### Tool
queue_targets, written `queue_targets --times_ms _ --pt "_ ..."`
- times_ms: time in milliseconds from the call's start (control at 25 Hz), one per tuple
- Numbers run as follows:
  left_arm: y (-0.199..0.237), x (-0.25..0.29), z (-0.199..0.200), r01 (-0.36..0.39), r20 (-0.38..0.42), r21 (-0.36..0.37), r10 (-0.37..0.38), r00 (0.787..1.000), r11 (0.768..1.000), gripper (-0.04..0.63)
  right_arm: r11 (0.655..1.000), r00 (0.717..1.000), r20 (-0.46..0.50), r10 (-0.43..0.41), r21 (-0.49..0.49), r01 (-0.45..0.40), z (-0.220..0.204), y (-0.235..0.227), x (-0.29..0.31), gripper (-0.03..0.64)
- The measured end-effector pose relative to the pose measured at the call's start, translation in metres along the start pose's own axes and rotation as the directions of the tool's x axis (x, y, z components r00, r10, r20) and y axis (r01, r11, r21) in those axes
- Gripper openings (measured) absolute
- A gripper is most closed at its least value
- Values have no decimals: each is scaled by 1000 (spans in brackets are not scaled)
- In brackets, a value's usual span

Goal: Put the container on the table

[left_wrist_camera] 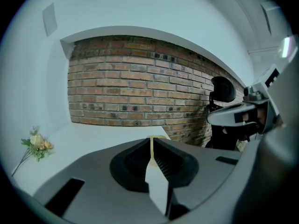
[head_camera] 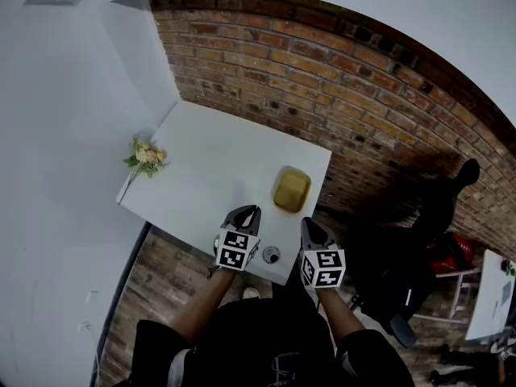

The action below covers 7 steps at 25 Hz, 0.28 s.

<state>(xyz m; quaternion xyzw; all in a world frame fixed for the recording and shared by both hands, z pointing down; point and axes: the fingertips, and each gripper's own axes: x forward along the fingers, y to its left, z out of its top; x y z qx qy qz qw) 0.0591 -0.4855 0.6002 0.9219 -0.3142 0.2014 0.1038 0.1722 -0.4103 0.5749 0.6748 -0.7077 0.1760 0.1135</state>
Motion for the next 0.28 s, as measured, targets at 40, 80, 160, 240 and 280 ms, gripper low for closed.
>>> queue_targets --times_ms 40,80,160,240,280 --pt "0 1 0 1 0 1 -1 1000 1000 29 1000 1000 -2 -1 0 1 0 -1 0 25" --pt "0 2 0 1 -1 1 -1 1000 1000 29 1000 1000 -3 -2 1 2 -1 -2 0 25" --pt "0 5 0 1 -4 -1 -1 1000 1000 29 1000 1000 -5 -2 1 2 -1 -5 1 25" --pt "0 8 0 0 -6 -1 0 1000 1000 29 1000 1000 -6 -2 2 2 -1 -8 1 25" --pt "1 10 0 0 -7 -2 0 1000 1000 29 1000 1000 -7 -2 2 2 -1 -10 2 25"
